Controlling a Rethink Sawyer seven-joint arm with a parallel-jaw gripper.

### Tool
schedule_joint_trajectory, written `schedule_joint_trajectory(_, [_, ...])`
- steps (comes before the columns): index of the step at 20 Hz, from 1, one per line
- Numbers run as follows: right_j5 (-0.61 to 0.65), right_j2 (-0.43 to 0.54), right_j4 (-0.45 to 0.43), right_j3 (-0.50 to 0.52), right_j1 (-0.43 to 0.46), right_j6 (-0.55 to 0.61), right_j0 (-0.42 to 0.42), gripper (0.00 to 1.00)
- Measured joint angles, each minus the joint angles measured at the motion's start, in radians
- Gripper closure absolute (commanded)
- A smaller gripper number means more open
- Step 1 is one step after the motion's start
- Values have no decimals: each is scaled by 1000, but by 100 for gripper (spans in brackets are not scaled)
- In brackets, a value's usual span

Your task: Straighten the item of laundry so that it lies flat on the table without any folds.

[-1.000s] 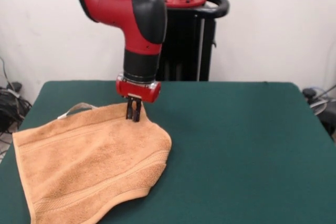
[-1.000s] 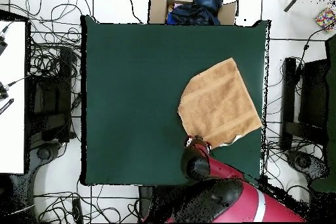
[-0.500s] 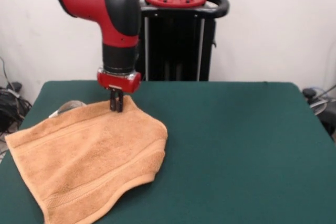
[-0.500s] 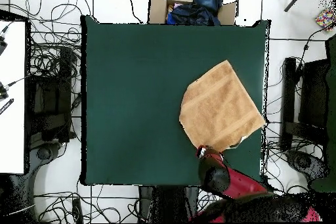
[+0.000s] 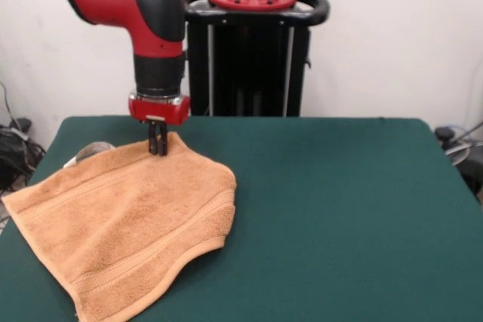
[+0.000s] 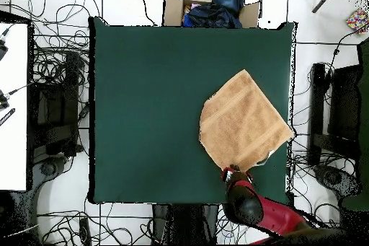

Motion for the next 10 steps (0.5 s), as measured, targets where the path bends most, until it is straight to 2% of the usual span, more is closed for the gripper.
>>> schedule_joint_trajectory(2, [-1, 22, -35, 1, 1, 0, -32, 100])
schedule_joint_trajectory(5, [2, 35, -41, 5, 1, 0, -51, 100])
schedule_joint_trajectory(10, [-1, 19, -28, 5, 0, 0, -30, 100])
